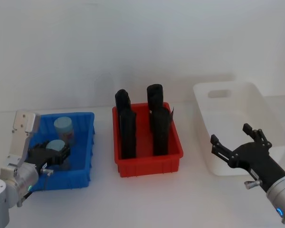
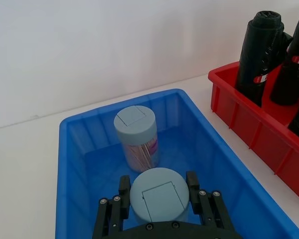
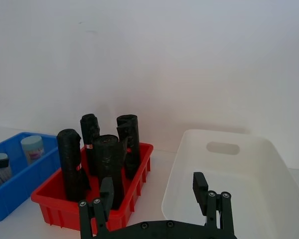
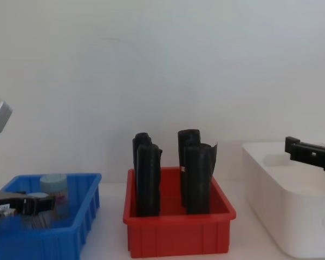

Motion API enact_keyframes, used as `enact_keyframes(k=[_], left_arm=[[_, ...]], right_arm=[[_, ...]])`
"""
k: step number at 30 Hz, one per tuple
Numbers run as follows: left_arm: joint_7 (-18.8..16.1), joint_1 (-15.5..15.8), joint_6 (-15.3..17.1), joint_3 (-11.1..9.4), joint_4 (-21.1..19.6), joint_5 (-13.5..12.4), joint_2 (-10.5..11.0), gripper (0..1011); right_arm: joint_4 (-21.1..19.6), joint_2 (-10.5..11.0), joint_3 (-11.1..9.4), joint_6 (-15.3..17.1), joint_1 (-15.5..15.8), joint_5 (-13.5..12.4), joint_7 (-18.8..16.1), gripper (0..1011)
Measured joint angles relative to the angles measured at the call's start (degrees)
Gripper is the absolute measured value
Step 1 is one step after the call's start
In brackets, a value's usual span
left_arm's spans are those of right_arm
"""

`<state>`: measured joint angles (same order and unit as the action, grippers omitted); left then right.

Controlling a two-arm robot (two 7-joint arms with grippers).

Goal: Pick the cotton swabs from the blue box and place them into the white box.

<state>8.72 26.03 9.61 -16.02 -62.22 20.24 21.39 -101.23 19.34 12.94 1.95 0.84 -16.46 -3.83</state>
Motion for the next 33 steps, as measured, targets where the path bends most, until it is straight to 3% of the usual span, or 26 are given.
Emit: enact_keyframes(k=[2, 13, 24, 33], left_arm=[[0.23, 0.11, -0.1, 0.08, 0.24, 0.03, -0.03, 672], [0.51, -0.17, 0.25, 0.56, -1.11, -0.43, 0.34, 670], [1.55, -1.22, 4.11, 1.29, -8.87, -2.49, 1.82, 670], [6.36, -1.21, 10.02, 1.48, -16.71, -5.04, 3.09, 670]], right_arm=[[0.0, 0.0, 0.0, 0.0, 0.0, 0.0, 0.0, 1001], [0.0, 0.0, 0.0, 0.0, 0.0, 0.0, 0.0, 1001], [0.0, 0.0, 0.0, 0.0, 0.0, 0.0, 0.0, 1001], [0.0, 0.0, 0.0, 0.0, 0.0, 0.0, 0.0, 1001]])
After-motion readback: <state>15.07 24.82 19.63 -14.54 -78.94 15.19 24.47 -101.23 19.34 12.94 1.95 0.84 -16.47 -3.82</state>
